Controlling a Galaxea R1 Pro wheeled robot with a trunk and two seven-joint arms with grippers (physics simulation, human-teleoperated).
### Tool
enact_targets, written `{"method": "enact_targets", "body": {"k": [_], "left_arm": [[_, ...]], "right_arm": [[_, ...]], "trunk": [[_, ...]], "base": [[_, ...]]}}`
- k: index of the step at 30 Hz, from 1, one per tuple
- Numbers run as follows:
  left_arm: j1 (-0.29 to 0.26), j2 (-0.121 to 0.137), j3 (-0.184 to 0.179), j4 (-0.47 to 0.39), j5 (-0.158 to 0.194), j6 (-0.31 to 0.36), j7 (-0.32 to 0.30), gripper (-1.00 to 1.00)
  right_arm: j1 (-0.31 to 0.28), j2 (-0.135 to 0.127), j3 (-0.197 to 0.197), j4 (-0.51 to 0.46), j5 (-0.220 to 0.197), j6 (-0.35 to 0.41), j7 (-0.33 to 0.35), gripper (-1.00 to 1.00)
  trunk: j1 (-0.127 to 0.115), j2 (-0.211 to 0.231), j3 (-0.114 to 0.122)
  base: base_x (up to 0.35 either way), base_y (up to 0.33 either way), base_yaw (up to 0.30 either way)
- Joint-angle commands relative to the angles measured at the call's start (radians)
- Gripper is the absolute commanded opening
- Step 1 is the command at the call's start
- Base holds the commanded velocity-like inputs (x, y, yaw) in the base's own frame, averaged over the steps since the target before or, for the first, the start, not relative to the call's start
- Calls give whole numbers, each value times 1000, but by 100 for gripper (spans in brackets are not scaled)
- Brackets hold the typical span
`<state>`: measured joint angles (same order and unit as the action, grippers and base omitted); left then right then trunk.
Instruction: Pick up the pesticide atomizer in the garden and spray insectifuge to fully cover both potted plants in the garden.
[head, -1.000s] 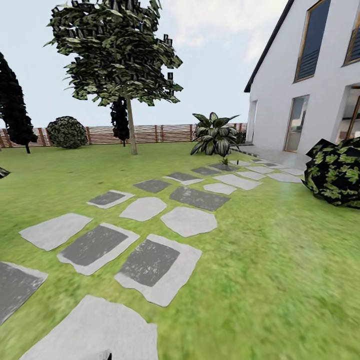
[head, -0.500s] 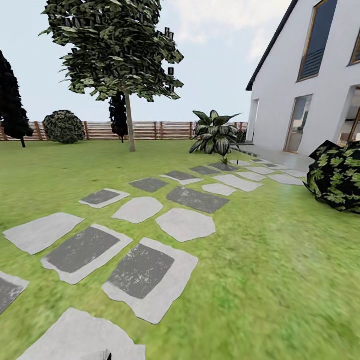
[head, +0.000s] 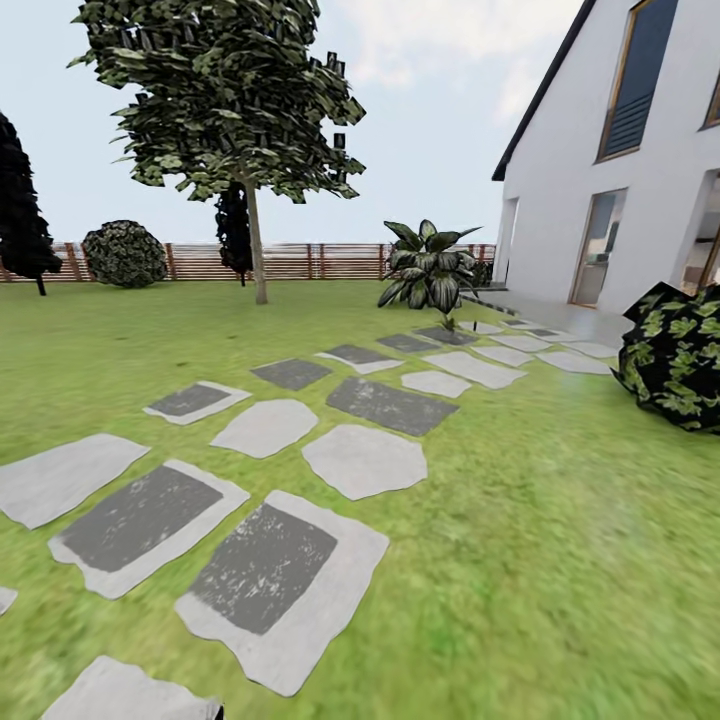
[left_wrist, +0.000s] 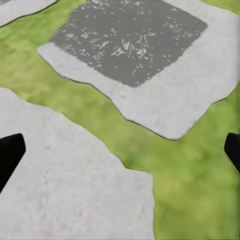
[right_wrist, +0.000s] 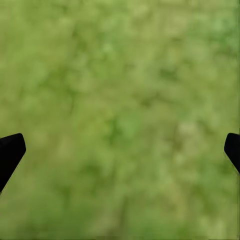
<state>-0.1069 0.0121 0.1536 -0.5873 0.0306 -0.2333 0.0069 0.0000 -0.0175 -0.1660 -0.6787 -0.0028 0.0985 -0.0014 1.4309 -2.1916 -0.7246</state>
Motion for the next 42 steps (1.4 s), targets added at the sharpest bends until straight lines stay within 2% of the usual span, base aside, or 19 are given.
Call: {"method": "enact_targets", "body": {"k": [1,13,25,42], "left_arm": [[0,0,0,0,3,-3,1,100],[0,0,0,1,3,-3,1,100],[0,0,0,0,3,-3,1,100],[0,-1,0,1,3,-3,1,100]], "right_arm": [[0,0,0,-2,0,6,0,100],[0,0,0,-5,0,6,-1,100],[0,2,-1,-7,0,6,-3,100],[0,-3,0,-8,0,6,1,100]], "trunk": [[0,0,-1],[0,0,-1],[0,0,-1],[0,0,-1]], "base": [[305,-130,0],[305,-130,-6],[305,-130,-210],[305,-130,-9]]}}
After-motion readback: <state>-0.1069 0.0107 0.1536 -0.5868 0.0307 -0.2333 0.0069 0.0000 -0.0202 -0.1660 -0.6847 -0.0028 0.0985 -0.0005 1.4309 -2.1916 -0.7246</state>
